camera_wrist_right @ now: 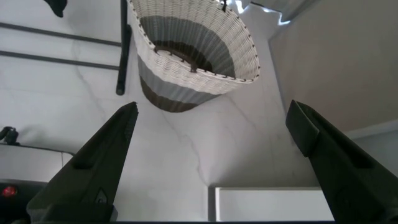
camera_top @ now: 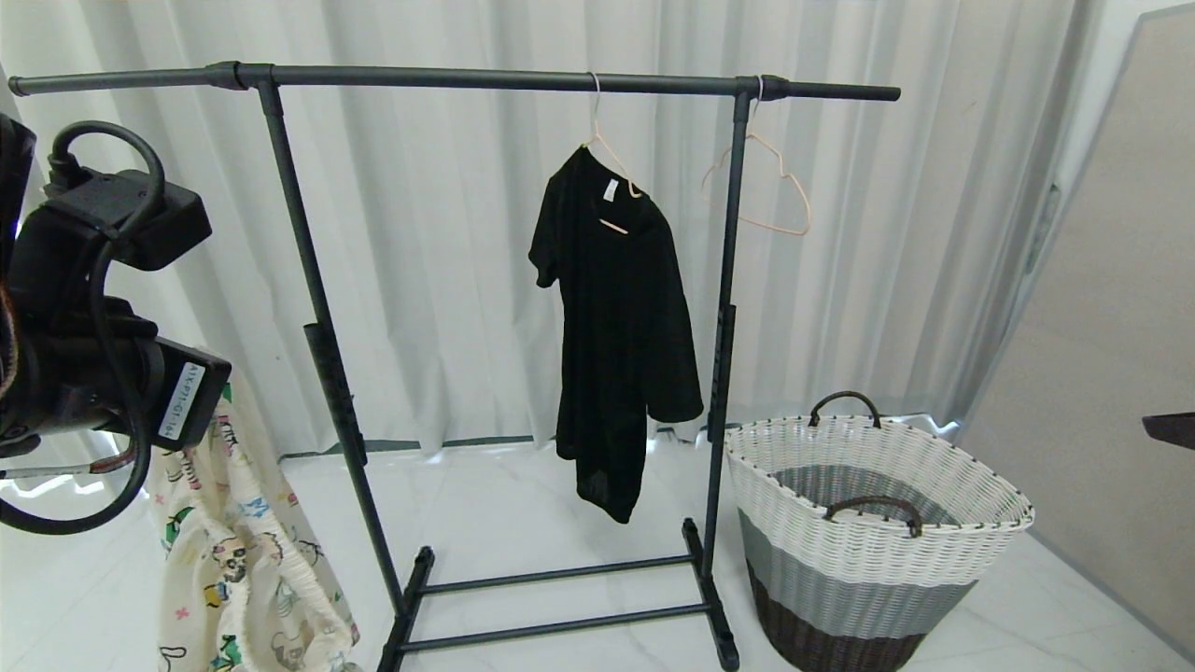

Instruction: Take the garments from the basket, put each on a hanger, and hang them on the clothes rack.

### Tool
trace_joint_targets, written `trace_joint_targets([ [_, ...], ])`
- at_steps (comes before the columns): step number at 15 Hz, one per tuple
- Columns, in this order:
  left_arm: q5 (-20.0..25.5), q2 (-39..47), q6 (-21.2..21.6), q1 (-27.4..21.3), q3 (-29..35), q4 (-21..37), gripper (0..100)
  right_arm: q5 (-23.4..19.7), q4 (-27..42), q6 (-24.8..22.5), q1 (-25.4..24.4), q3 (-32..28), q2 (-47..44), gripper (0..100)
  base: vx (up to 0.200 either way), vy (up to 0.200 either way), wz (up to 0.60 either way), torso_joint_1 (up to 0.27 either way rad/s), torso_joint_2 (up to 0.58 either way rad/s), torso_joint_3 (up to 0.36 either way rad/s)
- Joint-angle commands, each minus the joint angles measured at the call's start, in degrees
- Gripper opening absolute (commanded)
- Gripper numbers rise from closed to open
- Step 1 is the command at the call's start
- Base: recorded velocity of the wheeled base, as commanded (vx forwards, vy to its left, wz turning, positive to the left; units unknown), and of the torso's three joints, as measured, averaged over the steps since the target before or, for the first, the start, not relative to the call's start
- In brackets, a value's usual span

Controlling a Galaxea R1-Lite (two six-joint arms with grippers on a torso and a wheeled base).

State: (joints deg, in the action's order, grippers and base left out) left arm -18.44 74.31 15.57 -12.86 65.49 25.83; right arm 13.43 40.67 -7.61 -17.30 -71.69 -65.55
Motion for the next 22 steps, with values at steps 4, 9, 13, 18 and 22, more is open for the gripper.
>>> trace_joint_targets([
  [4,-0.01,-0.4,-0.01,-0.06,-0.45,0.01,0,-0.07,-1.38,-0.04,-0.02,-0.03,-0.37,100,0.0,0.0,0.0,0.042,-0.16,-0.143],
  [9,-0.01,-0.66,-0.01,-0.06,-0.54,0.01,0,-0.07,-1.91,-0.04,-0.02,-0.03,-0.72,100,0.0,0.0,0.0,0.157,-0.48,-0.286],
  [13,0.08,-1.45,-0.01,-0.06,-1.68,0.01,0,-1.31,-3.49,-0.22,-0.02,0.06,-0.81,100,0.0,0.0,0.0,0.184,-0.46,-0.283],
  [18,0.08,-1.98,-0.01,-0.06,-2.21,0.01,0,-1.39,-3.75,-0.74,-0.02,-0.03,-0.9,100,0.0,0.0,0.0,0.208,-0.48,-0.281],
  [22,0.08,-2.07,-0.01,-0.06,-2.21,0.01,0,-1.22,-3.84,-0.83,-0.02,0.06,-0.81,100,0.0,0.0,0.0,0.221,-0.51,-0.278],
])
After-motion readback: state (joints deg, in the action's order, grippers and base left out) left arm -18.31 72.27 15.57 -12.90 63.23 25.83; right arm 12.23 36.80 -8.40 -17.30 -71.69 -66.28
